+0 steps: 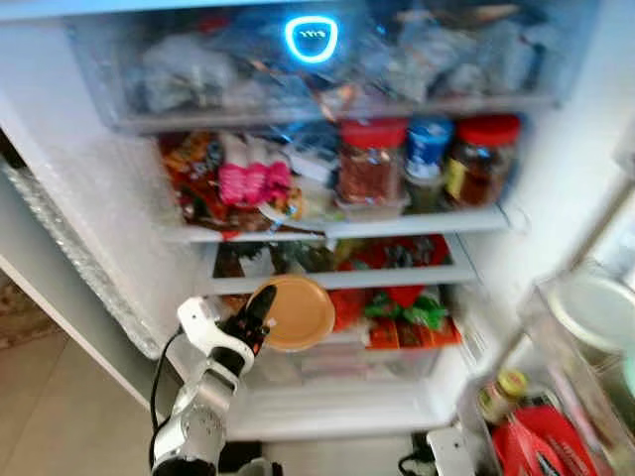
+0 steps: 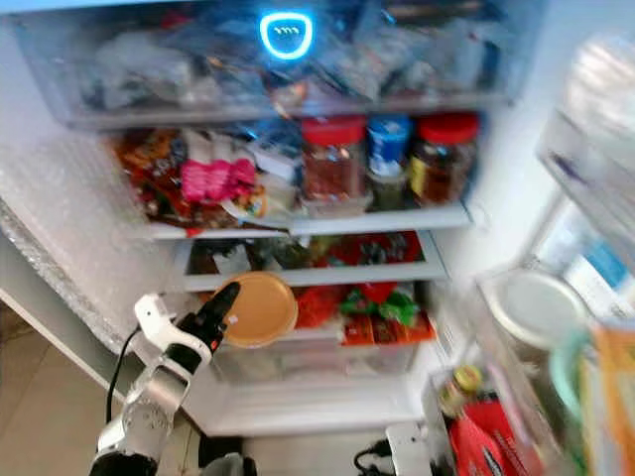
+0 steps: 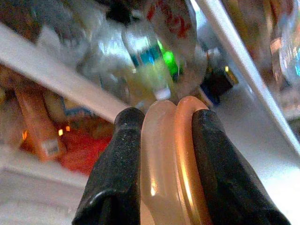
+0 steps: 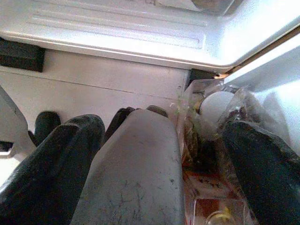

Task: Restocking fridge

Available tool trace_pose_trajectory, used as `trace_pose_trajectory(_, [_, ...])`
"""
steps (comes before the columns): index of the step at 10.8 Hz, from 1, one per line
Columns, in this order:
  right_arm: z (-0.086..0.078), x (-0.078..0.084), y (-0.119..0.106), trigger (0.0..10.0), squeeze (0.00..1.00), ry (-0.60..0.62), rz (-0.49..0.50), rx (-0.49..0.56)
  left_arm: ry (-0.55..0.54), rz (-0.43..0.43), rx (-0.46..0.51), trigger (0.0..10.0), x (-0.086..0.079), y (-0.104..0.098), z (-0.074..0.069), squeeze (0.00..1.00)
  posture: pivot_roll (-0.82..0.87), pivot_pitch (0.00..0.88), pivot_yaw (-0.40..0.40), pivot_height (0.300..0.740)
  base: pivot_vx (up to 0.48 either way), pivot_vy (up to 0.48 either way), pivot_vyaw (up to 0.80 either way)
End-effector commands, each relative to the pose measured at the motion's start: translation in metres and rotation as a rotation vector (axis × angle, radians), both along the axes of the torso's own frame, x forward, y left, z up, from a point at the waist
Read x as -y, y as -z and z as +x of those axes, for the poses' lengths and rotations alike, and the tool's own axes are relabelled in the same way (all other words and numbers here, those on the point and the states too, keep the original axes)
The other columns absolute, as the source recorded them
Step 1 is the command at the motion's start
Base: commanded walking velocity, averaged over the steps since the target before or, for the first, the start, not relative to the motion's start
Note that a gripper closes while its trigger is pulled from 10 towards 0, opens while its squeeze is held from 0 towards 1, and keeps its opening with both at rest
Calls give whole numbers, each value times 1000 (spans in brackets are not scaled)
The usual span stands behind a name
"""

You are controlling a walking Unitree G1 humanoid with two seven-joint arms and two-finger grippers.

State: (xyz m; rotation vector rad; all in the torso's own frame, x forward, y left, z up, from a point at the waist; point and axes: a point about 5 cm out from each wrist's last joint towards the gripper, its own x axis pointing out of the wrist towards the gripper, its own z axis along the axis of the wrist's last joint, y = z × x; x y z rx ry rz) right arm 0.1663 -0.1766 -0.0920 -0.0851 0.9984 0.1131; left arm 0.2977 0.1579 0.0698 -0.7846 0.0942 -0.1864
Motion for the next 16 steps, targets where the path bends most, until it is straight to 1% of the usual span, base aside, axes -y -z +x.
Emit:
trace_pose_trajectory(1, [-13,-1,6,10000,0,3,2,-53,-25,33,8,10000,-11,-3,1,0,-38,48,2,642,307,0,0])
trace_pose_trajectory(5, [-12,-1,6,10000,0,-4,0,-52,-30,38,-1,10000,-12,0,4,0,-39,48,0,642,309,0,0])
trace_pose_trajectory(8, [-13,-1,6,10000,0,-3,0,-52,-35,15,-10,10000,-12,2,9,0,-42,46,-1,642,309,0,0])
trace_pose_trajectory(12, [-13,-1,6,10000,0,-5,2,-54,-33,-47,-27,10000,-9,6,15,0,-42,44,-2,642,308,0,0])
trace_pose_trajectory(14, [-13,-1,6,10000,0,-6,2,-54,-21,-61,-46,10000,-7,9,17,0,-45,38,-3,642,283,0,0])
trace_pose_trajectory(16, [-13,-1,6,10000,0,-4,3,-54,-41,-98,-65,10000,-10,10,21,0,-49,38,-3,642,0,0,0])
